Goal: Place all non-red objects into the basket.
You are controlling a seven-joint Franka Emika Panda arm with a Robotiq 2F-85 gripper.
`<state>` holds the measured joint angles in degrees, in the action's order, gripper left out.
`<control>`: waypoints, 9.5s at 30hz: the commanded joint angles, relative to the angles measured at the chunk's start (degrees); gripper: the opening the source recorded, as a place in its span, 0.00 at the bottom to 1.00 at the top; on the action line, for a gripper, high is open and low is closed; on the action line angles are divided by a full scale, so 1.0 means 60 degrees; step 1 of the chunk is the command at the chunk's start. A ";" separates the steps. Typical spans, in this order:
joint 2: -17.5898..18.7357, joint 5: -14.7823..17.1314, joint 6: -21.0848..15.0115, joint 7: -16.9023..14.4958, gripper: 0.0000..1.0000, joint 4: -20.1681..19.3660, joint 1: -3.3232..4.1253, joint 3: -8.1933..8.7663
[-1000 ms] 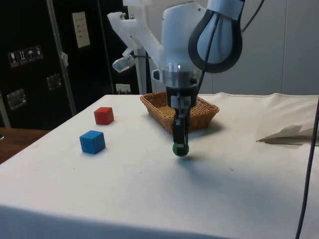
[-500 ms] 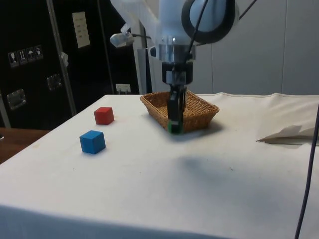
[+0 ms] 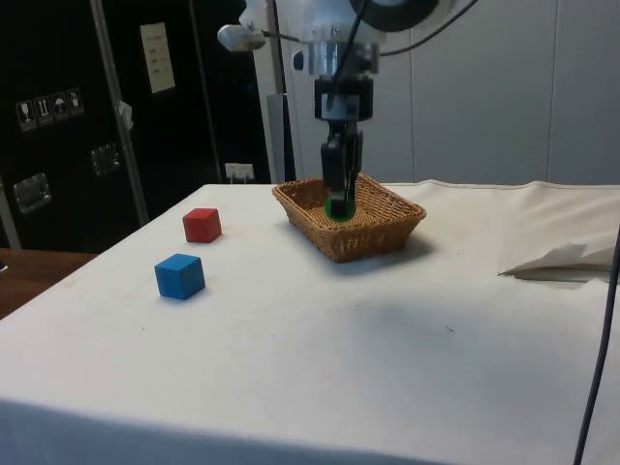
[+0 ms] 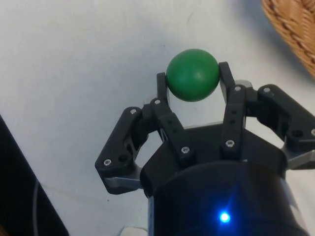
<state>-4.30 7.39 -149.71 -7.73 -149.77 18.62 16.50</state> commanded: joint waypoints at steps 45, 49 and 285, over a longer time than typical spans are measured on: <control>0.0764 0.0220 0.1108 -0.2158 0.00 0.1471 -0.0115 0.2531; 0.1337 0.0793 0.0879 -0.2607 0.00 0.1681 -0.0143 0.2607; 0.8776 0.2206 0.1891 -0.0248 1.00 1.0170 -0.0048 -0.0038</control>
<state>48.41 20.57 -138.54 -9.28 -88.87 18.39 16.27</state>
